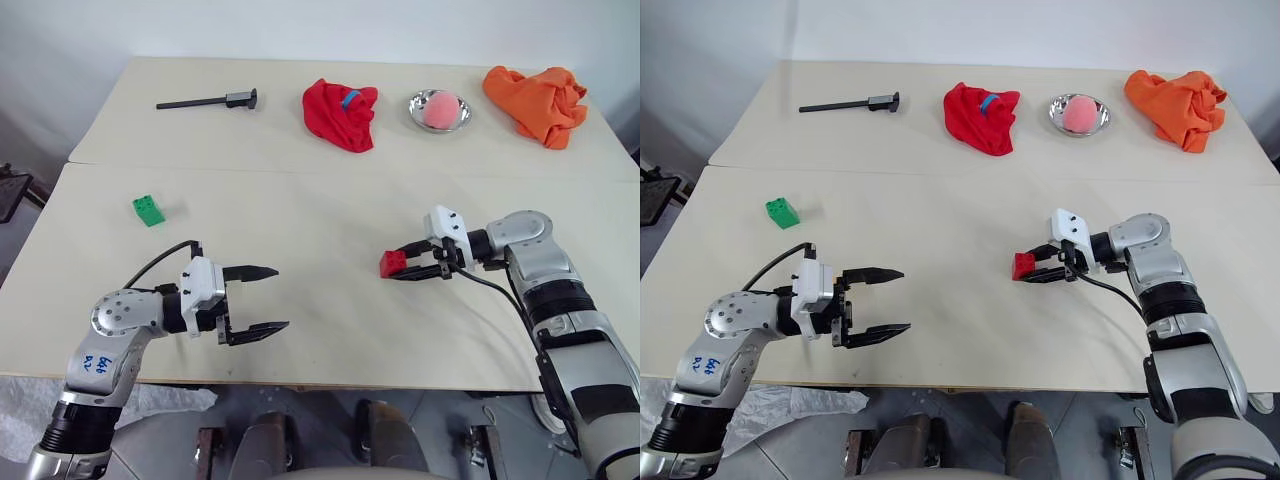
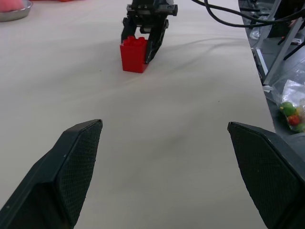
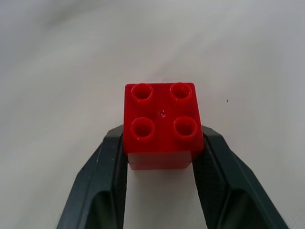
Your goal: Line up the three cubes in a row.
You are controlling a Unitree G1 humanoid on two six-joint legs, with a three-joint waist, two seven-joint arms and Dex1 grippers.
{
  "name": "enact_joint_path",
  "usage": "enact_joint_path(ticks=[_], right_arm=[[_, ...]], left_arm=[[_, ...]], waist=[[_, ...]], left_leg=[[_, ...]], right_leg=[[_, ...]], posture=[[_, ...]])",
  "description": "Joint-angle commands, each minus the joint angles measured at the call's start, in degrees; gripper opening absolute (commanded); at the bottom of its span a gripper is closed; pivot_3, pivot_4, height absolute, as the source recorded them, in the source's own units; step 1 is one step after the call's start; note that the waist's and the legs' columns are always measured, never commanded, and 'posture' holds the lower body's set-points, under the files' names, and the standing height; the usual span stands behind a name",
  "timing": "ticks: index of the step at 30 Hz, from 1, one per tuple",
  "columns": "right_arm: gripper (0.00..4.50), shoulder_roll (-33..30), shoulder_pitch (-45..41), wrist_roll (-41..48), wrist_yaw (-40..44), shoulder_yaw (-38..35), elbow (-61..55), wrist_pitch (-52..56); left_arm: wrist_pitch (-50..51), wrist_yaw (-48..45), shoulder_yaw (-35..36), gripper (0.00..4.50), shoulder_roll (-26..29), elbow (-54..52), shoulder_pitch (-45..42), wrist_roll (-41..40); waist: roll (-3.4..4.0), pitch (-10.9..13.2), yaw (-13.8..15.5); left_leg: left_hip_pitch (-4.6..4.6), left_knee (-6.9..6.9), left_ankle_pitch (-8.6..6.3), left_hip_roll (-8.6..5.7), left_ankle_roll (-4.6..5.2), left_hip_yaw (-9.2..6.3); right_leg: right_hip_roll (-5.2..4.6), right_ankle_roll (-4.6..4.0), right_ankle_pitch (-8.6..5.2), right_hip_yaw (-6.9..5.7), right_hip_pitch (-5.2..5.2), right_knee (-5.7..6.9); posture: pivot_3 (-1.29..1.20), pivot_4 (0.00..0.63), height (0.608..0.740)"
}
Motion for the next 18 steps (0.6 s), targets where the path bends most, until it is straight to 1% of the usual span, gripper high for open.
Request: enact_joint_path(ticks=[1, 4, 5, 6, 8, 9, 10, 12, 15, 17, 18], right_arm=[[3.13, -0.22, -1.22, 0.39, 1.68, -1.5, 1.65, -4.4], [4.14, -1.13, -0.92, 2.09, 3.24, -3.06, 0.57, -5.88], [4.46, -1.16, -0.29, 4.97, 3.87, -4.86, -2.1, -3.56], [4.46, -1.29, 0.55, 8.47, 4.55, -6.52, -5.05, -0.96], [4.46, -1.81, 2.71, 14.69, 5.22, -8.42, -10.51, 1.18], [4.46, -2.48, 4.67, 17.27, 5.31, -8.78, -14.26, 1.94], [4.46, -3.04, 6.5, 19.19, 5.31, -9.1, -17.66, 2.77], [4.46, -3.21, 8.92, 21.97, 5.31, -9.78, -22.02, 3.87], [4.46, -0.07, 11.38, 23.22, 3.05, -10.52, -27.26, 0.99], [4.46, 0.24, 13.24, 25.76, 1.58, -9.48, -32.77, 7.78], [4.46, 1.36, 15.03, 26.8, 1.5, -8.38, -35.74, 9.24]], left_arm=[[-0.16, -0.36, 3.81, 4.5, 1.77, -2.45, 1.4, -2.11], [0.06, 0.8, 8.95, 4.5, 3.18, -3.87, 3.76, -4.09], [1.62, 3.55, 12.34, 4.5, 3.07, -4.77, 4.62, -5.48], [2.44, 5.71, 15.12, 4.5, 3.36, -5.64, 5.84, -5.38], [3.93, 6.69, 19.64, 4.5, 4.03, -7.29, 8.61, -7.21], [5.59, 6.66, 23.47, 4.5, 4.0, -7.8, 11.14, -9.96], [6.79, 6.51, 26.98, 4.5, 3.85, -8.13, 13.62, -12.3], [7.27, 7.12, 30.98, 4.5, 3.64, -8.66, 17.01, -13.2], [5.32, 6.23, 37.24, 4.5, 1.24, -4.85, 24.01, -13.12], [4.52, 5.34, 39.72, 4.5, 0.01, -1.96, 27.67, -12.73], [2.68, 4.66, 41.56, 4.5, -1.1, 2.24, 30.29, -11.57]], waist=[[0.0, 0.0, -0.01], [0.03, 0.02, -0.16], [0.03, 0.03, -0.16], [0.04, 0.05, -0.07], [0.04, 0.05, -0.03], [0.04, 0.06, -0.01], [0.04, 0.05, 0.01], [0.04, 0.06, 0.06], [0.04, 0.06, 0.01], [0.05, 0.06, 0.01], [0.05, 0.06, 0.03]], left_leg=[[0.0, 0.0, 0.0, 0.01, 0.0, 0.0], [-0.01, -0.01, -0.01, 0.02, -0.02, 0.0], [0.0, -0.01, -0.01, 0.03, -0.02, 0.0], [-0.01, -0.01, -0.01, 0.05, -0.02, -0.01], [0.0, -0.01, -0.01, 0.1, -0.02, -0.21], [0.0, -0.01, -0.01, 0.1, -0.02, -0.29], [0.0, -0.01, -0.02, 0.11, -0.03, -0.4], [0.01, -0.02, -0.04, 0.18, -0.03, -0.5], [0.02, -0.01, -0.06, 0.06, -0.02, -0.44], [0.09, -0.01, -0.06, 0.08, -0.03, -0.34], [0.09, -0.01, -0.07, 0.09, -0.04, -0.33]], right_leg=[[0.0, 0.0, 0.0, 0.0, 0.0, 0.0], [0.01, 0.0, 0.0, -0.01, -0.01, -0.02], [0.01, 0.0, 0.0, -0.01, -0.01, -0.02], [0.01, 0.0, 0.0, -0.01, -0.01, -0.02], [0.01, 0.0, 0.0, 0.0, -0.01, -0.01], [0.01, 0.0, 0.0, 0.0, -0.01, -0.02], [0.0, 0.0, 0.0, 0.0, -0.01, -0.03], [-0.01, 0.0, 0.0, -0.01, 0.0, -0.05], [-0.01, 0.0, 0.0, -0.02, 0.01, -0.07], [0.0, 0.0, 0.0, 0.01, 0.01, -0.04], [0.01, 0.0, 0.0, 0.01, 0.0, -0.01]], posture=[[0.0, 0.15, 0.74], [0.0, 0.15, 0.74], [0.0, 0.15, 0.74], [0.0, 0.15, 0.74], [0.0, 0.15, 0.74], [0.0, 0.15, 0.74], [0.0, 0.15, 0.74], [0.0, 0.15, 0.74], [0.0, 0.15, 0.74], [0.0, 0.15, 0.74], [0.0, 0.15, 0.74]])
